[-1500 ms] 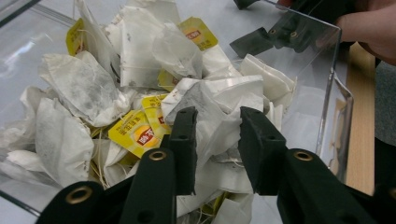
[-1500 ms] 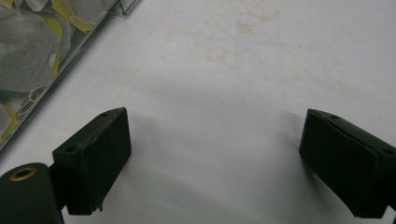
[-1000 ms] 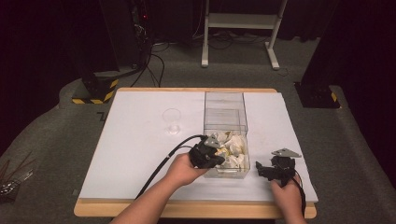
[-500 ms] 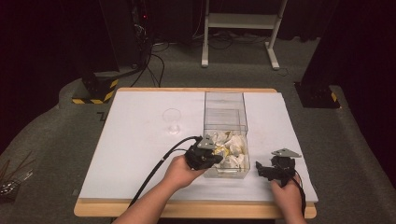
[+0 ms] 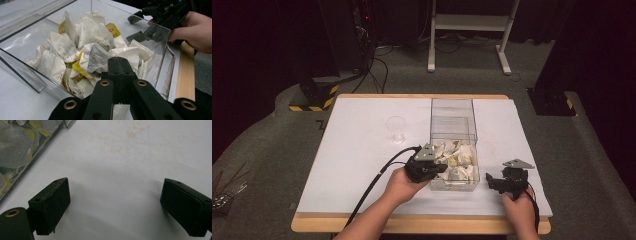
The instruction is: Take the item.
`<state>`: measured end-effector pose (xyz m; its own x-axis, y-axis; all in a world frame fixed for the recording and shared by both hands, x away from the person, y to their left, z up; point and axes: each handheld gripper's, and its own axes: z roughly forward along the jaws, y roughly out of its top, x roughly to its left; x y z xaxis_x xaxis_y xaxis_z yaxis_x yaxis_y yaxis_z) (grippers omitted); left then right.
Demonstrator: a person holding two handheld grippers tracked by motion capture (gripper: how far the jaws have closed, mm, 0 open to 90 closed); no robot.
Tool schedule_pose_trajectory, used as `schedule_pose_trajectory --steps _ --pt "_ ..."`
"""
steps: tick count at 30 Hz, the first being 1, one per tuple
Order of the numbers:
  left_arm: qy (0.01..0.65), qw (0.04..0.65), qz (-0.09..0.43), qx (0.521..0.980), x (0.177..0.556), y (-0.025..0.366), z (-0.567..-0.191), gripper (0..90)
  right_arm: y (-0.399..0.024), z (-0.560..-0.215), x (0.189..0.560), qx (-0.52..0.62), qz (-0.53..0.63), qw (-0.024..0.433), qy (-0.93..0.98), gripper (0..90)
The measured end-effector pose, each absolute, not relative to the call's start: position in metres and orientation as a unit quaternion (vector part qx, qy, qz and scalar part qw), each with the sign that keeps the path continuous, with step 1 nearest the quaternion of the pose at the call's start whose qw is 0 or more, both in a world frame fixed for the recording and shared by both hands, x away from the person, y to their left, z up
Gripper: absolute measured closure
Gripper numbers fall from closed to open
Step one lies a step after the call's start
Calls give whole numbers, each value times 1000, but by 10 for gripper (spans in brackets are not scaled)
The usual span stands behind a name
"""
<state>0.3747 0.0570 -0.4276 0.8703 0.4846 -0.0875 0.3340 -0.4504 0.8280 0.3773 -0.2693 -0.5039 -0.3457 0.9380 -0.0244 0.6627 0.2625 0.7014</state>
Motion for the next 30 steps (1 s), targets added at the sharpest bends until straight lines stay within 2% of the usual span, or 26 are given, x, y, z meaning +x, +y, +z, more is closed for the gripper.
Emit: schedule_pose_trajectory --steps 30 --pt "240 515 102 816 366 70 -413 898 -269 -504 377 525 304 226 762 91"
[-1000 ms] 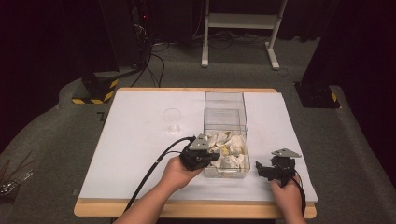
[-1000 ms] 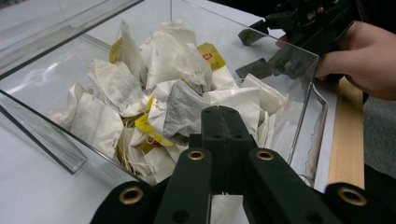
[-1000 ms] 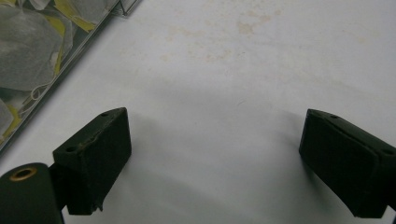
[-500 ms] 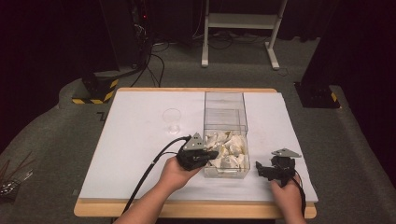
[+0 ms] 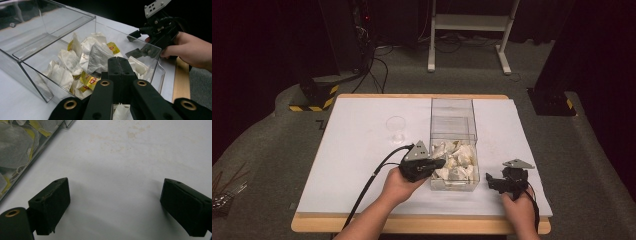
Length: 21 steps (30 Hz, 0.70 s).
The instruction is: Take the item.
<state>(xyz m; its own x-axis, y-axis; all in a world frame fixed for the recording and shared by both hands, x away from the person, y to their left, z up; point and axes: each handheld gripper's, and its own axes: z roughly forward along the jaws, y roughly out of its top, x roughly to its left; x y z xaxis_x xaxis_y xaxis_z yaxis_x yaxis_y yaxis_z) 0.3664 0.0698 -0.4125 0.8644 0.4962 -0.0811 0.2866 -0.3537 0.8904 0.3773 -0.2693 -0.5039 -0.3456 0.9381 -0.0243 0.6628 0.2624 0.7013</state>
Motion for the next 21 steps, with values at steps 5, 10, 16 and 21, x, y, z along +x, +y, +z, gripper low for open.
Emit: schedule_pose_trajectory --steps 5,10,16,21 --pt "237 520 107 813 365 72 -409 898 -269 -504 377 525 304 226 762 91" --pt "238 528 115 807 364 76 -404 898 -269 -504 377 525 304 226 762 91" --pt "238 535 123 801 363 82 -398 899 -269 -504 377 525 304 226 762 91" --pt "241 539 127 797 362 86 -395 899 -269 -504 377 525 304 226 762 91"
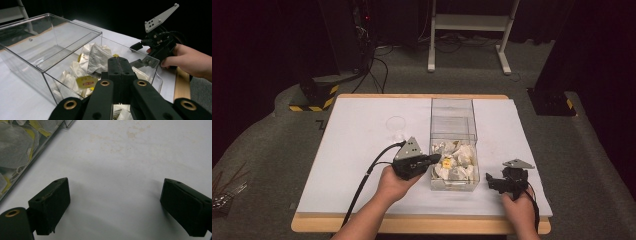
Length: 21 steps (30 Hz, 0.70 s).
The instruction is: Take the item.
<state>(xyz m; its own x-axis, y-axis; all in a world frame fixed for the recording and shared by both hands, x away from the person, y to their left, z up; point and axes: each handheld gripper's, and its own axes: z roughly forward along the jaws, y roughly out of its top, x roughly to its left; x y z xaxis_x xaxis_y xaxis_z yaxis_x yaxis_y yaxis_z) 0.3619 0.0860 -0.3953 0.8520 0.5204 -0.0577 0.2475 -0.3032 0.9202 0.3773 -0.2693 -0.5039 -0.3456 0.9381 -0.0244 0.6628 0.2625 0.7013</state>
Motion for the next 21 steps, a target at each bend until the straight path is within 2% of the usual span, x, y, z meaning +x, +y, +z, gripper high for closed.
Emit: schedule_pose_trajectory --steps 21 --pt "262 536 149 789 364 112 -393 898 -269 -504 377 525 304 226 762 91"
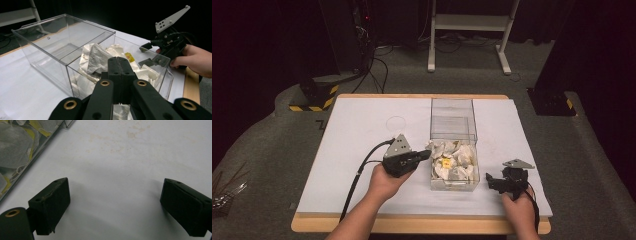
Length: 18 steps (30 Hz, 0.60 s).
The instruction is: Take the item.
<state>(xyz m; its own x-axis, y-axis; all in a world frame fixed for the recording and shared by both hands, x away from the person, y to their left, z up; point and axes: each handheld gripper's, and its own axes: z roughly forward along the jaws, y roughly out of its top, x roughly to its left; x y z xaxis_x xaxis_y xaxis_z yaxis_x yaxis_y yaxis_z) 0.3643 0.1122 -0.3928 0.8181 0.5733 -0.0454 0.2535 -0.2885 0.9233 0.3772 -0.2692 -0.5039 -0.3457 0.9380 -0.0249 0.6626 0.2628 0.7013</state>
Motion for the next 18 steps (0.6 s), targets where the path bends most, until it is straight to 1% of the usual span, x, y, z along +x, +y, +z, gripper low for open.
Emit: schedule_pose_trajectory --steps 18 --pt "294 533 170 775 375 144 -393 899 -269 -504 377 525 304 226 762 91"
